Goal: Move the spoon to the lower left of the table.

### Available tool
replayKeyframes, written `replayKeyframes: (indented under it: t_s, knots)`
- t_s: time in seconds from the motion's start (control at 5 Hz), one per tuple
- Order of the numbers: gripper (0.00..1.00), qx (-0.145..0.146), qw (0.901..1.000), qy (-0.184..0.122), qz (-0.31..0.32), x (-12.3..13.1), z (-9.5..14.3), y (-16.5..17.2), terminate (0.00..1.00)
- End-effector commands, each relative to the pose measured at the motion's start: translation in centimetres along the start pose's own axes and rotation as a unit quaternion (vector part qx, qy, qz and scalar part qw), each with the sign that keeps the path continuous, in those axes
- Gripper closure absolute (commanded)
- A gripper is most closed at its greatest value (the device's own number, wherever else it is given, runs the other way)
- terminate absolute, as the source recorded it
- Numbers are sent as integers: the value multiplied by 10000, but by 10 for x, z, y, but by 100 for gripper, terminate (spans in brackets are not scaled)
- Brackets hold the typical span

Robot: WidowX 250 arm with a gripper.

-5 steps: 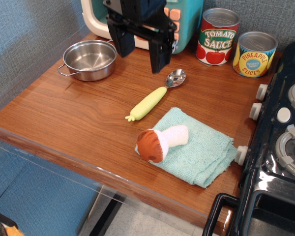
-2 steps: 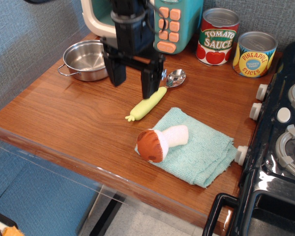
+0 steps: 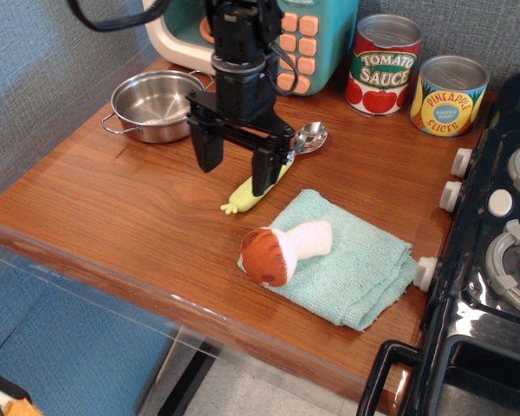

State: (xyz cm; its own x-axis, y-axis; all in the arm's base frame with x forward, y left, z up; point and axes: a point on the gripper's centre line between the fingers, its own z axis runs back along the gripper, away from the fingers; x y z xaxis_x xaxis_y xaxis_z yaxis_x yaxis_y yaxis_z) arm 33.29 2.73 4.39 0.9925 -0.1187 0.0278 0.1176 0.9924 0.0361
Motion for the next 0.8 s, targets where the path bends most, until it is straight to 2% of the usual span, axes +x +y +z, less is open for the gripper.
replayKeyframes:
  t_s: [0.0,0.4,0.6]
  knots:
    - [0,99,9998,-163,-43,26,-7,-8,0]
    - [0,228,9971,699,187,18,-36,-15,0]
    - [100,322,9958,848,95,18,-38,-16,0]
